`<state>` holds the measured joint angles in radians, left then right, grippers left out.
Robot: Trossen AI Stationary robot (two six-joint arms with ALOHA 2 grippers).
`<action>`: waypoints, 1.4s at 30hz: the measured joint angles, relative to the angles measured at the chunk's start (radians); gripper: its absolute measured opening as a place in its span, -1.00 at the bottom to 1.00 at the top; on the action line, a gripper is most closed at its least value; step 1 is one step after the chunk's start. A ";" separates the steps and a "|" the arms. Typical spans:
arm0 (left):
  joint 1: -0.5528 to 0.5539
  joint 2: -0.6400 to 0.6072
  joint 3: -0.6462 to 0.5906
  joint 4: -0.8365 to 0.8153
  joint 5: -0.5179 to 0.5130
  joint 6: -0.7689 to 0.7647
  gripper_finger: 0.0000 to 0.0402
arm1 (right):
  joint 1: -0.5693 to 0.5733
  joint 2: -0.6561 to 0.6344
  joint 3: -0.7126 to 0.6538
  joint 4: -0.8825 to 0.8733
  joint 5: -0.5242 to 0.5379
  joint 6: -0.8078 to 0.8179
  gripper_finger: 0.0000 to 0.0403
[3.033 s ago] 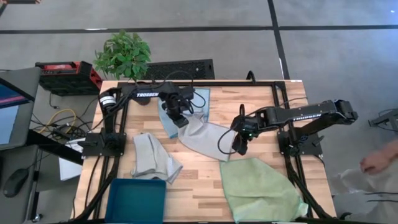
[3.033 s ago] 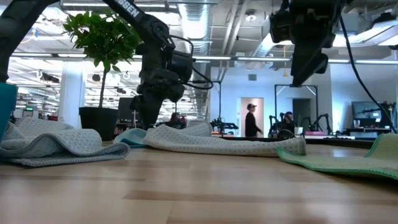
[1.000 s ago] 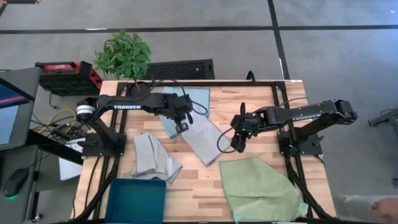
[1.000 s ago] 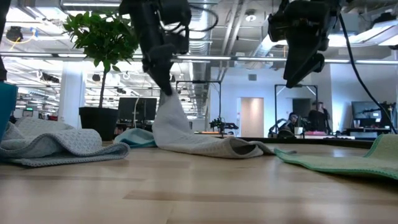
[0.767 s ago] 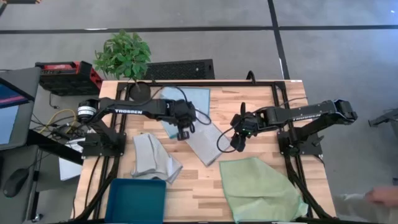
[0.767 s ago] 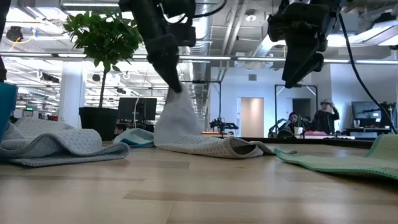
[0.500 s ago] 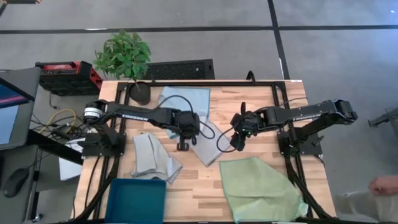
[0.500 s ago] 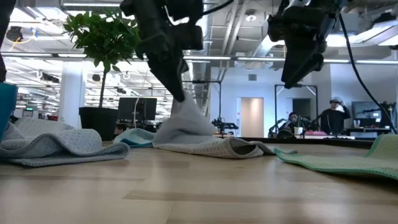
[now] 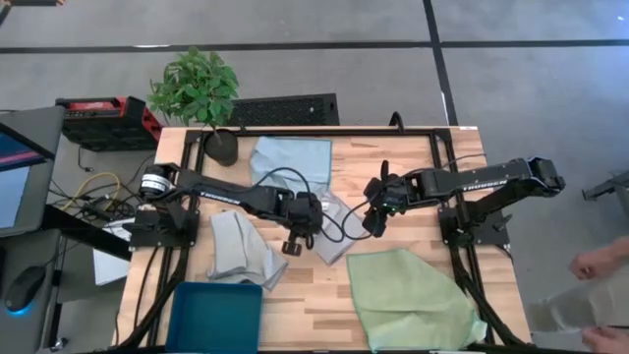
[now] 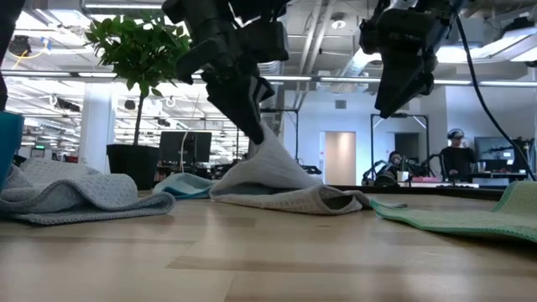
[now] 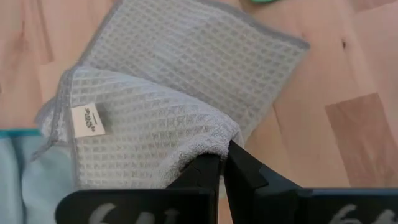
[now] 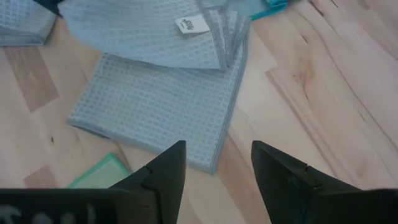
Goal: Fold microfiber towels
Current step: Fold the gray microfiber towel
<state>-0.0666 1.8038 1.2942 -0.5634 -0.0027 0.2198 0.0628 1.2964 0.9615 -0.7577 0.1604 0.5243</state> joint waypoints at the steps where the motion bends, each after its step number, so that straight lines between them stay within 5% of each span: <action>1: -0.004 0.000 0.000 0.008 -0.001 0.000 -1.00 | 0.000 0.000 0.000 0.003 0.000 0.000 0.02; 19: -0.019 0.049 -0.008 0.055 -0.002 -0.083 -0.98 | 0.000 0.000 0.000 0.038 0.000 0.009 0.02; 33: -0.021 0.049 -0.008 0.068 0.038 -0.101 -0.41 | 0.000 0.000 0.000 0.048 0.000 0.009 0.02; 42: -0.030 0.039 -0.008 0.034 0.064 -0.007 -0.34 | 0.000 0.000 0.000 0.048 -0.001 0.009 0.02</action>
<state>-0.0962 1.8428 1.2865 -0.5296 0.0615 0.2133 0.0628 1.2961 0.9615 -0.7094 0.1596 0.5331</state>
